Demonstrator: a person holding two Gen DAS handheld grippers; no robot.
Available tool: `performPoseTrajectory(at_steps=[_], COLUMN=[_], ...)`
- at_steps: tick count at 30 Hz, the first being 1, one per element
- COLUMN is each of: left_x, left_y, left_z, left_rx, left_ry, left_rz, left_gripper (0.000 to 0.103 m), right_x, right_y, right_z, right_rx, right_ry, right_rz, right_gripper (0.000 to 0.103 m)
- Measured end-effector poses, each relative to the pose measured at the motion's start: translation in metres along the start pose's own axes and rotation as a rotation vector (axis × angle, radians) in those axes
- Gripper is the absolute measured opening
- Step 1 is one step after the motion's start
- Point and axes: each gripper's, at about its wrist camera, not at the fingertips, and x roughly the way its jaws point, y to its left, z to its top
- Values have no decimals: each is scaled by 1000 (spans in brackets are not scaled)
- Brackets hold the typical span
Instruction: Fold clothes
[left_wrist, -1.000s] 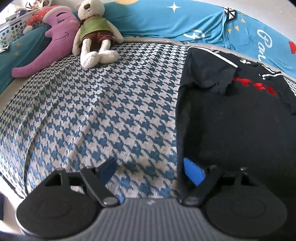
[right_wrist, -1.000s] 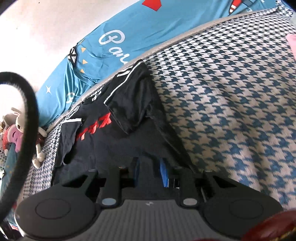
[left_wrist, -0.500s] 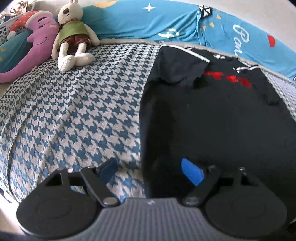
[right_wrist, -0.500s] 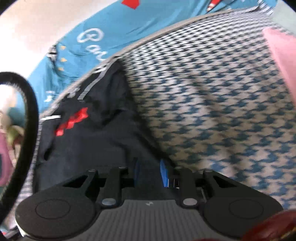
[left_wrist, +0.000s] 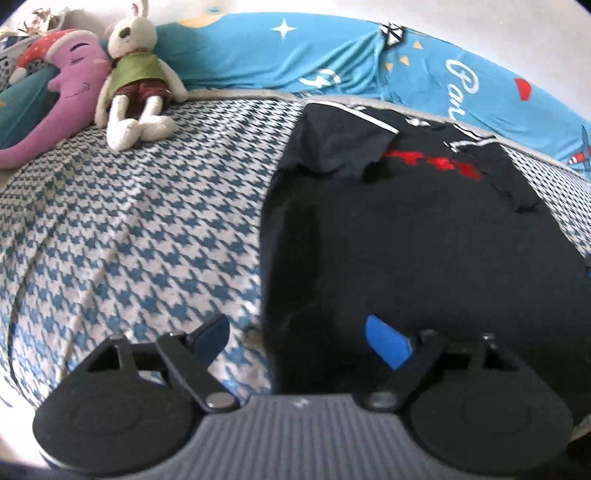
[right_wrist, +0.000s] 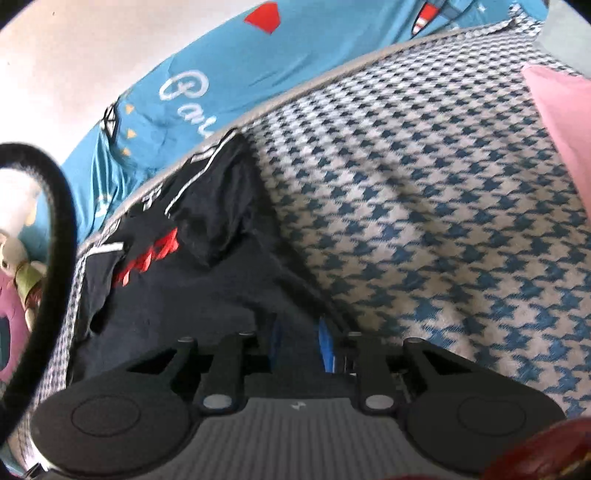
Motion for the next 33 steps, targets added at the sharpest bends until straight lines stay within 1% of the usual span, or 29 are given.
performPoseTrajectory(at_steps=[3, 6, 7, 10, 14, 17, 24, 30, 33], left_x=[0, 0, 0, 0, -4, -6, -12, -8, -3], left_y=[-7, -13, -15, -21, -21, -22, -24, -25, -26], left_z=[-5, -10, -12, -18, -14, -11, -2, 11, 20], left_rx=[23, 49, 57, 82, 62, 47, 12, 9, 26], left_ry=[7, 18, 21, 31, 39, 44, 56, 69, 65], left_rz=[-2, 8, 11, 21, 5, -9, -41, -40, -21], left_gripper=[86, 88, 89, 91, 91, 92, 97, 97, 98], right_x=[5, 4, 3, -1, -8, -10, 8, 32, 44], right_y=[-2, -5, -5, -4, 8, 22, 42, 34, 30], right_z=[-2, -1, -1, -2, -1, 4, 32, 59, 68], right_rx=[-9, 14, 17, 26, -3, -46, -98, -38, -21], right_ry=[24, 18, 17, 9, -22, -50, -85, -74, -67], right_rz=[-72, -76, -74, -38, 43, 87, 125, 116, 101], right_gripper=[23, 22, 23, 27, 28, 32, 35, 38, 38])
